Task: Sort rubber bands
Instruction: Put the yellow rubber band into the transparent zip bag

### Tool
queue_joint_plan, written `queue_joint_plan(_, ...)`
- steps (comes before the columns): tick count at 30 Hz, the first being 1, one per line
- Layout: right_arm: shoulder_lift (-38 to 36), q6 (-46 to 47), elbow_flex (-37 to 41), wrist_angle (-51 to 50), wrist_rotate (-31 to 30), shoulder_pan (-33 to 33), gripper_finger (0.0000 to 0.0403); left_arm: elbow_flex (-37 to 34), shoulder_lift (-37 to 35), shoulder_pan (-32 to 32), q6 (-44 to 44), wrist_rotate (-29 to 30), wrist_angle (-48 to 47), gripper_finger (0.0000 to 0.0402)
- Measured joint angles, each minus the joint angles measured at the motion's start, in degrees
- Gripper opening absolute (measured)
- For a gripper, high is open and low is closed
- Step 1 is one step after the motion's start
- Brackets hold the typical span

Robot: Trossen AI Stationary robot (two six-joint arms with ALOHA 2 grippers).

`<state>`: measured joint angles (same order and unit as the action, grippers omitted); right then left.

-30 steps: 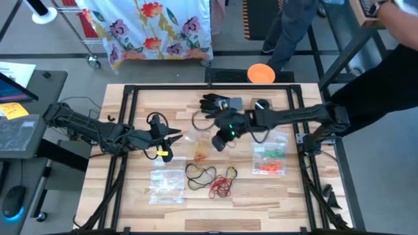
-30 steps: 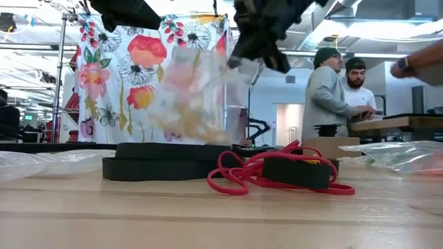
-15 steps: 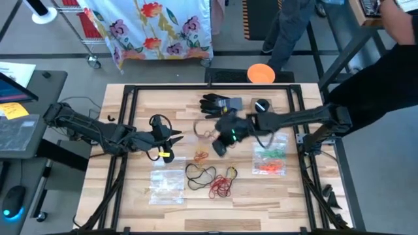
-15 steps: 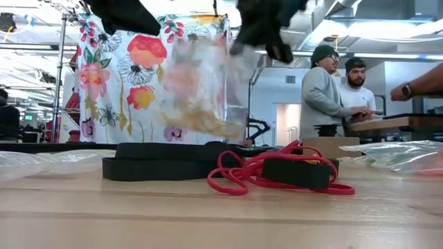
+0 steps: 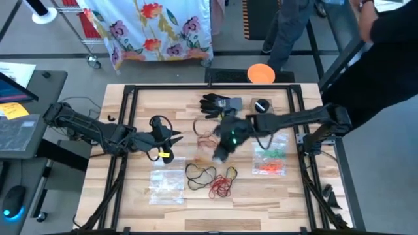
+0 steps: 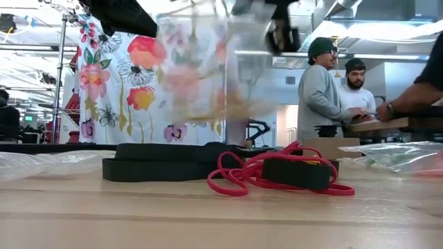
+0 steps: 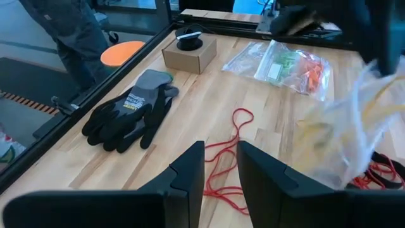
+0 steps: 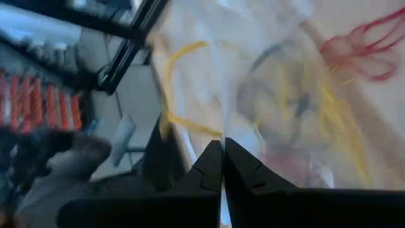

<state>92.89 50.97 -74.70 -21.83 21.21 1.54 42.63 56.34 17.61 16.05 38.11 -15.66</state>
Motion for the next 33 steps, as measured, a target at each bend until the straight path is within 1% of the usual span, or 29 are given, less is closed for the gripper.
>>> queue_joint_plan(5,-0.75,0.0,-0.02,2.24,1.25,-0.96,0.0005,0.0,0.0,0.0,0.31,0.0,-0.38,0.0088)
queue_joint_plan(10,-1.53,-1.76,-0.14,2.31,0.61,-0.47,0.0005,0.0,0.0,0.0,0.13,-0.02,-0.3,0.0088)
queue_joint_plan(13,-1.45,-2.46,-0.13,2.86,3.2,-0.72,0.0005,0.0,0.0,0.0,0.14,-0.05,-0.42,0.0088)
queue_joint_plan(14,-1.43,-2.87,-0.13,3.67,3.06,-0.74,0.0005,0.0,0.0,0.0,0.17,-0.09,-0.46,0.0088)
queue_joint_plan(17,-2.44,-2.6,-0.15,3.87,-1.05,-0.71,0.0005,0.0,0.0,0.0,0.2,-0.24,-0.42,0.0088)
queue_joint_plan(18,-2.52,-1.9,-0.29,3.56,-0.68,-0.69,0.0005,0.0,0.0,0.0,0.2,-0.26,-0.39,0.0088)
queue_joint_plan(20,-2.2,-1.71,-0.19,2.09,3.15,-0.96,0.0005,0.0,0.0,0.0,0.23,-0.28,-0.44,0.0088)
queue_joint_plan(21,-1.82,-1.81,-0.13,2.1,2.22,-1.01,0.0005,0.0,0.0,0.0,0.24,-0.28,-0.44,0.0088)
queue_joint_plan(24,-2.19,-1.64,-0.11,0.45,-8.53,-1.06,0.0005,0.0,0.0,0.0,0.24,-0.28,-0.37,0.0088)
queue_joint_plan(25,-2.51,-0.84,-0.12,-0.96,-10.05,-1.16,0.0005,0.0,0.0,0.0,0.24,-0.28,-0.37,0.0088)
queue_joint_plan(26,-2.65,-0.06,-0.19,-2.46,-8.86,-1.55,0.0005,0.0,0.0,0.0,0.24,-0.28,-0.41,0.0088)
queue_joint_plan(28,-2.19,-1.09,-0.06,-3.29,-0.44,-2.33,0.0005,0.0,0.0,0.04,0.24,-0.28,-0.43,0.0088)
queue_joint_plan(29,-1.82,-2.14,-0.02,-2.5,2.52,-2.4,0.0005,0.0,0.0,0.04,0.24,-0.28,-0.5,0.0088)
queue_joint_plan(30,-1.69,-2.62,0.02,-1.81,2.55,-2.09,0.0005,0.0,0.0,0.04,0.24,-0.28,-0.47,0.0088)
queue_joint_plan(31,-1.8,-2.55,-0.2,-2.57,0.09,-1.78,0.0005,0.0,0.0,0.04,0.24,-0.28,-0.45,0.0088)
queue_joint_plan(33,-2.31,-1.93,-1.7,-7.56,-5.73,-1.29,0.0005,0.0,0.0,0.04,0.24,-0.28,-0.42,0.0088)
